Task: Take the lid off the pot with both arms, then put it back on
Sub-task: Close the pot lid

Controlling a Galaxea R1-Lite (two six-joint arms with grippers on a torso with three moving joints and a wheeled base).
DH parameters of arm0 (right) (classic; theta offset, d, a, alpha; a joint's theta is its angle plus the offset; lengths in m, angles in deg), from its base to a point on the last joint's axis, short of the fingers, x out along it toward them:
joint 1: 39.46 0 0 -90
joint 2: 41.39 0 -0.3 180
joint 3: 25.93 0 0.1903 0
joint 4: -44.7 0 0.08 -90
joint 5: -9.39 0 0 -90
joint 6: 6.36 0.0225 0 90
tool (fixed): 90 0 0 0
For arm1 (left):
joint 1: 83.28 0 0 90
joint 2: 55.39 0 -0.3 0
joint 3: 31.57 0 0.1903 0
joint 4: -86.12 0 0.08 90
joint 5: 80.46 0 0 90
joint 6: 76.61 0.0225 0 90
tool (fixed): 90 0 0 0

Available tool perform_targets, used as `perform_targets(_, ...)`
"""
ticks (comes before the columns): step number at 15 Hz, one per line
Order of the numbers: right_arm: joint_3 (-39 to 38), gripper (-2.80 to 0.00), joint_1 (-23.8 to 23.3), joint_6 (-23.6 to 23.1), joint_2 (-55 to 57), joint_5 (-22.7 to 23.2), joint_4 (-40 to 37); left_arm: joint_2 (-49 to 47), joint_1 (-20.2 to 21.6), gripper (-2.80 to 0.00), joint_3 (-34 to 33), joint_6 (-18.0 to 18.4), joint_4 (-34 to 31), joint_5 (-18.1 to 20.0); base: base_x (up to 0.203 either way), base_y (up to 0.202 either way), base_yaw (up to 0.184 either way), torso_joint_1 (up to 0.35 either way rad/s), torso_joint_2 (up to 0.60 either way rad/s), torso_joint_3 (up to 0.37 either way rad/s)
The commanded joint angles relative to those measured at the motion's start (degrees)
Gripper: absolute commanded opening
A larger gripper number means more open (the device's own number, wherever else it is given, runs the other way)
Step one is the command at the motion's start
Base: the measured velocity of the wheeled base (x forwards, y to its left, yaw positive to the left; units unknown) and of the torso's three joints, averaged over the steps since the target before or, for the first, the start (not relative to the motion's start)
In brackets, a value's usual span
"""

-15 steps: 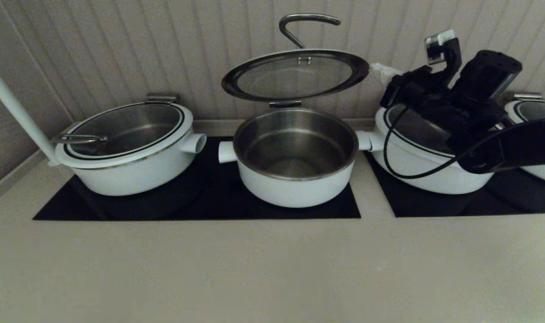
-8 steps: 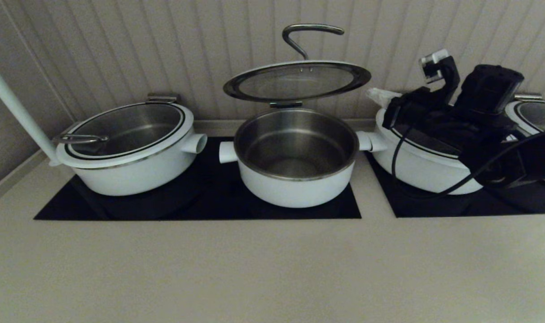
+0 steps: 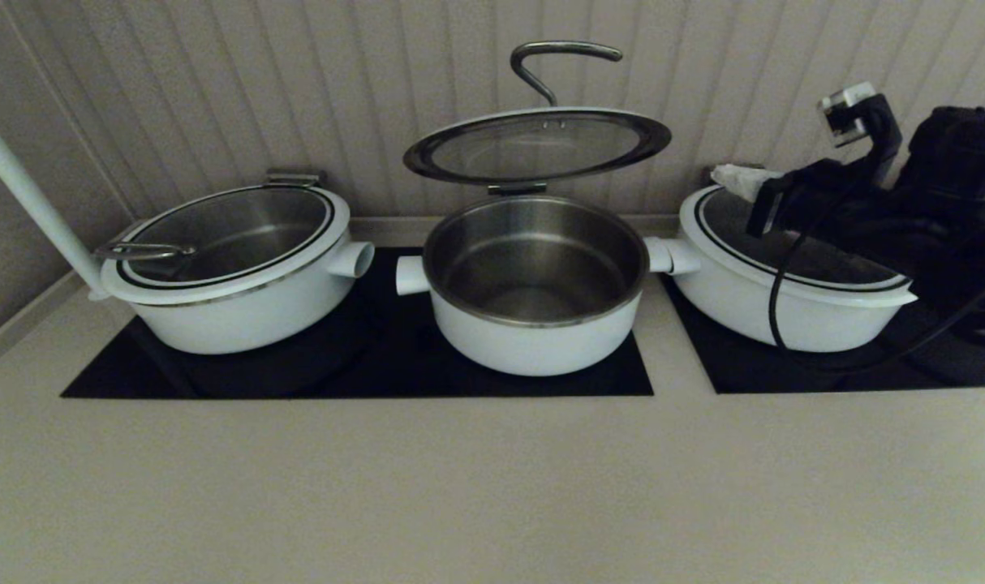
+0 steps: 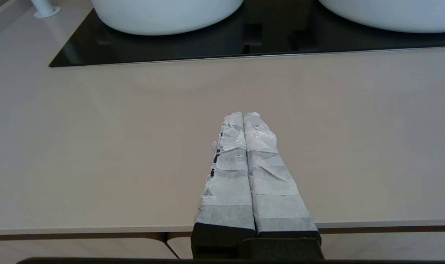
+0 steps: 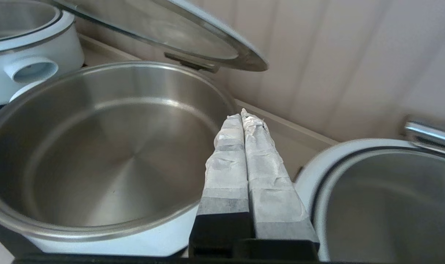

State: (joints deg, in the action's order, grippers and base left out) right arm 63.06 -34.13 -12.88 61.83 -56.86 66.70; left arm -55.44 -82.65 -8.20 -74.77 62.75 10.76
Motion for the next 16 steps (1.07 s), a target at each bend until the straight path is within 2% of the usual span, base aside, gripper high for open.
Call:
perform_targets(1,0.18,-2.80,-2.69,-0.37,-3.74,0.31,-3.57,0.05,0.03,-2.80,0.00,0.00,0.04,0.01,0.000,0.000,0.000,0.000,0.00,0.000)
perform_targets(4,3.58,-2.80,-5.61,-0.97,-4.68,3.43,-6.35,0.05,0.07,-2.80,0.00,0.00,0.00,0.01,0.000,0.000,0.000,0.000,0.00,0.000)
perform_targets(6,7.99,-2.80,-6.59,-3.13,-4.42,6.20,-9.73,0.05,0.07,-2.80,0.00,0.00,0.00,0.01,0.000,0.000,0.000,0.000,0.00,0.000)
perform_targets(9,15.36,-2.80,-7.53,-6.21,-1.16,14.94,-12.52,0.05,0.07,-2.80,0.00,0.00,0.00,0.01,0.000,0.000,0.000,0.000,0.00,0.000)
perform_targets(14,25.51,-2.80,-6.40,-9.04,6.85,33.25,-12.71,0.05,0.07,-2.80,0.00,0.00,0.00,0.01,0.000,0.000,0.000,0.000,0.00,0.000)
perform_targets(16,26.28,-2.80,-4.79,-10.08,8.99,35.11,-12.35,0.05,0.03,-2.80,0.00,0.00,0.00,0.01,0.000,0.000,0.000,0.000,0.00,0.000)
